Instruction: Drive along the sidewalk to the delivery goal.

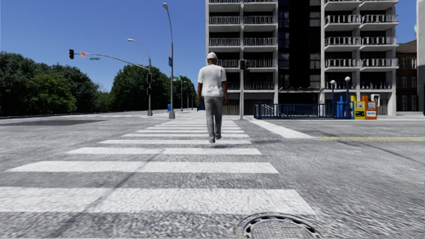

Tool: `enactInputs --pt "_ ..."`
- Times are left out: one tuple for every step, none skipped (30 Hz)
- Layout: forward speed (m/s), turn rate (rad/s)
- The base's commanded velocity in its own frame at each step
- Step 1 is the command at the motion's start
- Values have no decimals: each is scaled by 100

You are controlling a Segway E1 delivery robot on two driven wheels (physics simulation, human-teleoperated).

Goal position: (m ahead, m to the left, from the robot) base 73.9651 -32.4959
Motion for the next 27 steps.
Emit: enactInputs --pt "200 0" --pt "200 0" --pt "200 0" --pt "200 0" --pt "200 0" --pt "200 0" --pt "200 0" --pt "200 0" --pt "200 0" --pt "200 0" --pt "200 0" --pt "200 0" --pt "200 0" --pt "200 0" --pt "200 0" --pt "200 0" --pt "200 0" --pt "200 0" --pt "200 0" --pt "200 0" --pt "200 0" --pt "200 0" --pt "200 0" --pt "200 0" --pt "200 0" --pt "200 14" --pt "200 14"
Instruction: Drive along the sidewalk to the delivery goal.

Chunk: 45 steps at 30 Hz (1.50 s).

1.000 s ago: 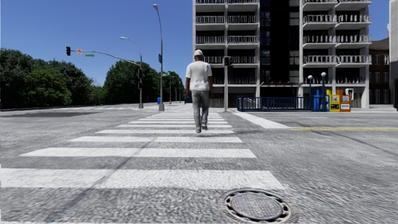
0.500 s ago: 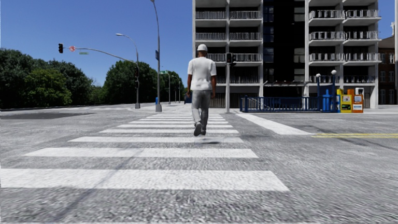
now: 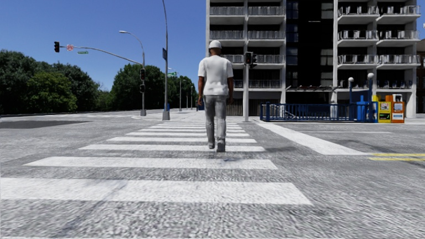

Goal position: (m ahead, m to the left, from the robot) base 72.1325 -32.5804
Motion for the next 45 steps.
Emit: enactInputs --pt "200 30" --pt "200 41" --pt "200 49" --pt "200 49" --pt "200 50" --pt "200 51" --pt "200 51" --pt "200 52" --pt "200 51" --pt "200 51" --pt "200 7" --pt "200 2" --pt "200 0" --pt "200 0" --pt "200 0" --pt "200 0" --pt "200 0" --pt "200 0" --pt "200 0" --pt "200 0" --pt "200 0" --pt "200 0" --pt "200 0" --pt "200 0" --pt "200 0" --pt "200 0" --pt "200 0" --pt "200 3" --pt "200 3" --pt "200 29" --pt "200 62" --pt "200 78" --pt "200 83" --pt "200 85" --pt "200 85" --pt "200 85" --pt "200 85" --pt "200 85" --pt "200 75" --pt "200 47" --pt "200 34" --pt "200 34" --pt "200 23" --pt "200 14" --pt "200 10"
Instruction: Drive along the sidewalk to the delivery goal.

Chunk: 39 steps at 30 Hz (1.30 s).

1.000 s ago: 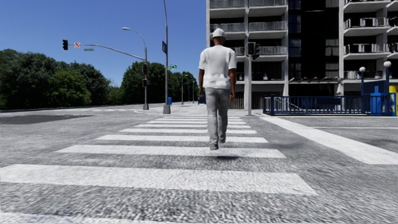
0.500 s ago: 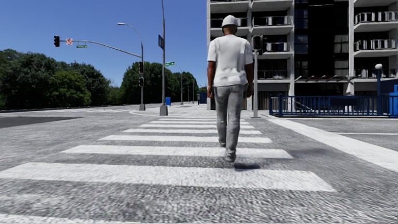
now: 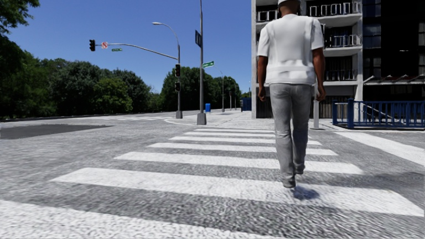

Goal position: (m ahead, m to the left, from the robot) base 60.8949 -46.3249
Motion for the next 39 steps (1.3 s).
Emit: enactInputs --pt "200 8" --pt "200 8" --pt "200 8" --pt "200 7" --pt "200 7" --pt "200 7" --pt "200 7" --pt "200 12" --pt "200 12" --pt "200 61" --pt "200 86" --pt "200 108" --pt "200 120" --pt "200 120" --pt "200 120" --pt "200 120" --pt "200 120" --pt "200 120" --pt "200 80" --pt "200 58" --pt "200 45" --pt "200 45" --pt "200 36" --pt "200 27" --pt "200 16" --pt "200 6" --pt "200 1" --pt "200 0" --pt "200 0" --pt "200 0" --pt "200 0" --pt "200 0" --pt "200 0" --pt "200 0" --pt "200 0" --pt "200 -18" --pt "200 -18" --pt "200 -68" --pt "200 -99"
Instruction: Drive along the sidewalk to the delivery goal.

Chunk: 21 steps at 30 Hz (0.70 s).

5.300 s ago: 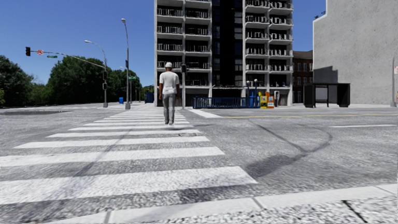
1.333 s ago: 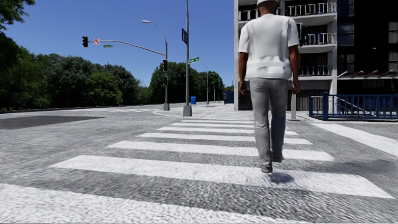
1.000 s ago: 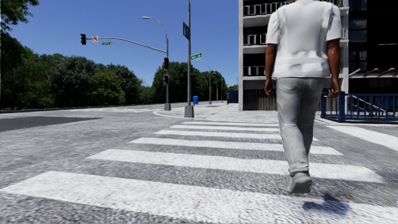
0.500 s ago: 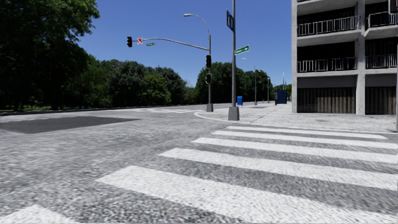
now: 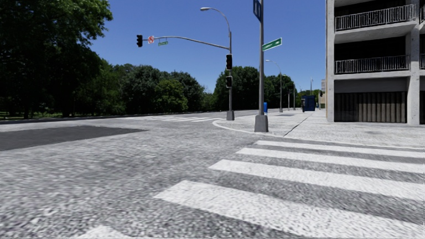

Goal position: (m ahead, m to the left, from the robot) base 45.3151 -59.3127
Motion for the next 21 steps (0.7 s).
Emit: enactInputs --pt "200 -120" --pt "200 -120" --pt "200 -120" --pt "200 -120" --pt "200 -120" --pt "200 -119" --pt "200 -107" --pt "200 -104" --pt "200 -104" --pt "200 -103" --pt "200 -64" --pt "200 0" --pt "200 0" --pt "200 0" --pt "200 0" --pt "200 0" --pt "200 0" --pt "200 0" --pt "200 0" --pt "200 0" --pt "200 0"
